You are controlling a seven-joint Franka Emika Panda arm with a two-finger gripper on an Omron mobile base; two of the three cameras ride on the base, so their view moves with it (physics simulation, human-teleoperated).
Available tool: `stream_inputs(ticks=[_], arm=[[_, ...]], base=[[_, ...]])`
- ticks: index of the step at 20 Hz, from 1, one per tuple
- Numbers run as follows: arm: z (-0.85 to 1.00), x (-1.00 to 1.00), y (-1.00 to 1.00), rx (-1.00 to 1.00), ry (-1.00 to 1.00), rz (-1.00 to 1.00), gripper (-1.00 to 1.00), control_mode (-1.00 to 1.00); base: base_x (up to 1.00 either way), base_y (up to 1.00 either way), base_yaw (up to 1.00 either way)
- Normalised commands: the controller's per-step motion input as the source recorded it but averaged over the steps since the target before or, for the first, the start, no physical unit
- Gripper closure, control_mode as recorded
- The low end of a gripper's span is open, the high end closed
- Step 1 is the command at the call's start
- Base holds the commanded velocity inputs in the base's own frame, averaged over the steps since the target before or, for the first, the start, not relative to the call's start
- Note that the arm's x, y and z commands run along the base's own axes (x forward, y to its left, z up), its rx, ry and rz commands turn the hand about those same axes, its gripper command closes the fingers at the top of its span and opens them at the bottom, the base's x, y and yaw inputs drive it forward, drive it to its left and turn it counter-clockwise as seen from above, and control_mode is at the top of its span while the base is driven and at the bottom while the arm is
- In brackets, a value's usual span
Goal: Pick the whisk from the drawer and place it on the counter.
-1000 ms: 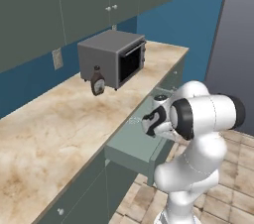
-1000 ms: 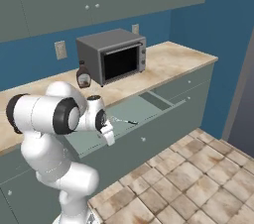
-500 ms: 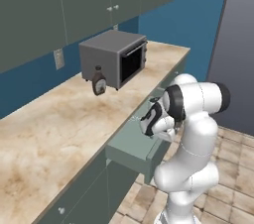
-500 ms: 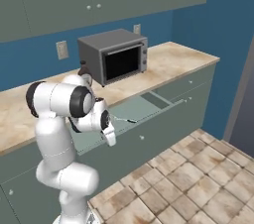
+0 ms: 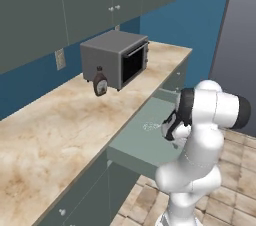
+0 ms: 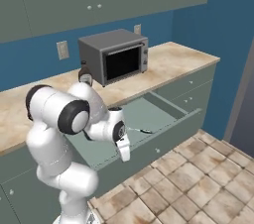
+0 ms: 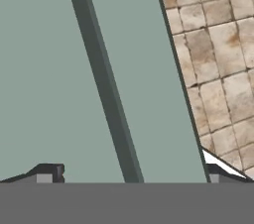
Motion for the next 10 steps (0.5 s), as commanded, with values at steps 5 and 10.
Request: stream_inputs(ticks=[5,10], arm=[[0.07,-0.89,-1.0,-0.05,0.0,-0.07,-1.0,-1.0],[0.96,0.06,-0.73,0.02,0.0,-0.01,-1.0,-1.0]], base=[[0.0,0.0,0.0],[0.0,0.0,0.0]])
